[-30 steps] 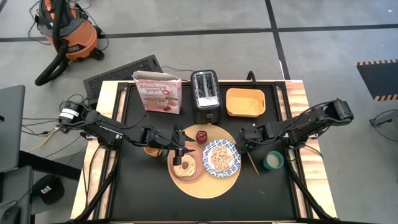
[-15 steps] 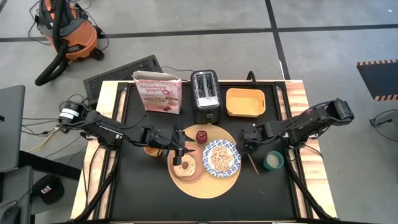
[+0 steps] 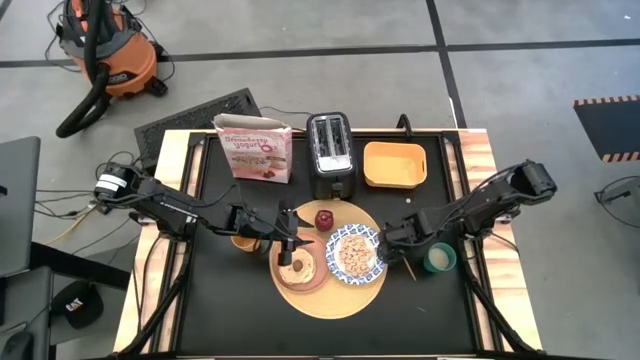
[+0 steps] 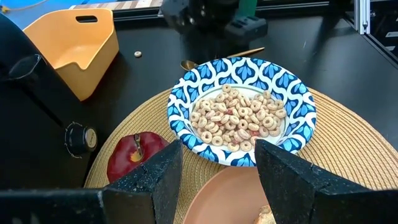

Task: Arrange a breakfast setting
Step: Move the spoon beside the bowl on the table mat

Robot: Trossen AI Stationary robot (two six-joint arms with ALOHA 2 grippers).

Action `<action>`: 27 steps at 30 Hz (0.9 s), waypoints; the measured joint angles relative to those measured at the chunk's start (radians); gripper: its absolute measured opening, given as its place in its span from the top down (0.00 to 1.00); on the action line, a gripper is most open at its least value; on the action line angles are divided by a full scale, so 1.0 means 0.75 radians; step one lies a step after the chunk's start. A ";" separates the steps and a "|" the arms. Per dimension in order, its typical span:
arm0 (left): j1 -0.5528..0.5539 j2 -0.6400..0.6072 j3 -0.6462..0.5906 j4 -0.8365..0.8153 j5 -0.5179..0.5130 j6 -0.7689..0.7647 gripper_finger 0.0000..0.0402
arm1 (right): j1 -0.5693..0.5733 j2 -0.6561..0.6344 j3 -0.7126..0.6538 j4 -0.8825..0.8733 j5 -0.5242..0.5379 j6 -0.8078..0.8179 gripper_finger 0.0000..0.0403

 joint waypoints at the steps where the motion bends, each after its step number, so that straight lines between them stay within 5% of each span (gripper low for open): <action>1: 0.000 0.000 0.000 0.000 0.000 0.000 0.54 | 0.000 0.016 0.002 0.002 -0.004 0.001 0.63; 12: 0.000 0.000 0.000 0.002 0.000 -0.002 0.54 | -0.017 0.023 0.002 0.021 -0.040 0.200 0.86; 27: 0.000 0.000 0.000 0.005 0.083 -0.025 0.54 | 0.020 0.022 0.001 0.027 -0.005 0.570 0.85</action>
